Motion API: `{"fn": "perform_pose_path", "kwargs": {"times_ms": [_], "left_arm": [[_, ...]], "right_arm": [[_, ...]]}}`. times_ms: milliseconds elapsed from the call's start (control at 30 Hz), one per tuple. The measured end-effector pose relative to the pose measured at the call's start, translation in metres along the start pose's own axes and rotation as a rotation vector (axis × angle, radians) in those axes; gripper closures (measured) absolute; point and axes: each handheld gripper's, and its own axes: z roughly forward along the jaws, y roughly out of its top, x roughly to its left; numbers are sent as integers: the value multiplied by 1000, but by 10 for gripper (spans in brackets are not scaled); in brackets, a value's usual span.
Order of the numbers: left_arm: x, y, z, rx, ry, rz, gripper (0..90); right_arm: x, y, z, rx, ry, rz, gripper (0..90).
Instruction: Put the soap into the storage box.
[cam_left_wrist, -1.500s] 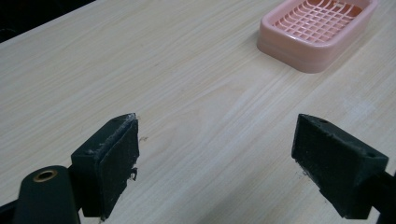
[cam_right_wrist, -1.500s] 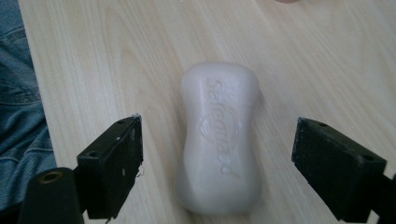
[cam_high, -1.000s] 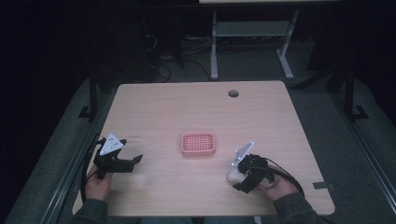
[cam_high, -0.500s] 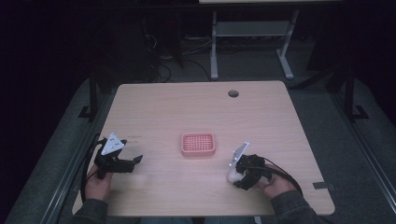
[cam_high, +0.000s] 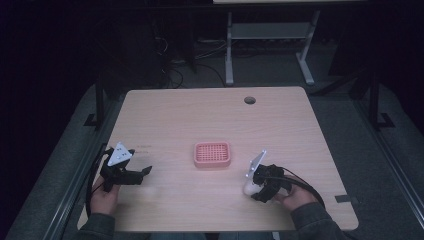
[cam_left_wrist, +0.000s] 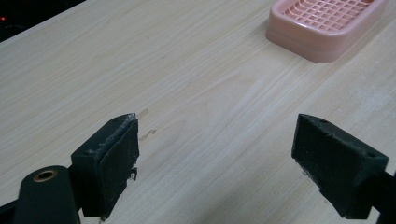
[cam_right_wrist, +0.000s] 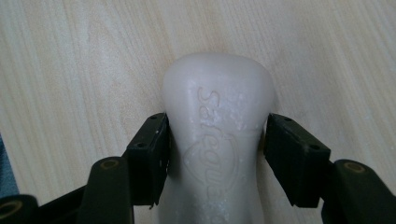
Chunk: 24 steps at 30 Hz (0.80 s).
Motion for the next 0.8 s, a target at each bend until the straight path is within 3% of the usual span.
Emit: {"fn": "perform_pose_path", "kwargs": {"times_ms": [300, 333, 367, 433, 533, 667, 800], "left_arm": [[0, 0, -2, -9, -13, -9, 145], [0, 0, -2, -14, -12, -10, 145], [0, 0, -2, -10, -10, -9, 145], [0, 0, -1, -6, -9, -7, 145], [0, -1, 0, 6, -10, -2, 145], [1, 0, -1, 0, -5, -2, 145], [1, -1, -1, -3, -4, -5, 145]], "right_arm": [[-3, -1, 2, 29, 20, 16, 387], [-3, -2, 1, 25, 24, 20, 428], [-3, -2, 1, 20, 35, 12, 473], [-2, -1, 0, 24, 29, 0, 476], [3, 0, -1, 36, 2, -64, 482], [4, 3, -2, 34, -34, -87, 484], [2, 9, -7, 11, -29, -93, 485]]}}
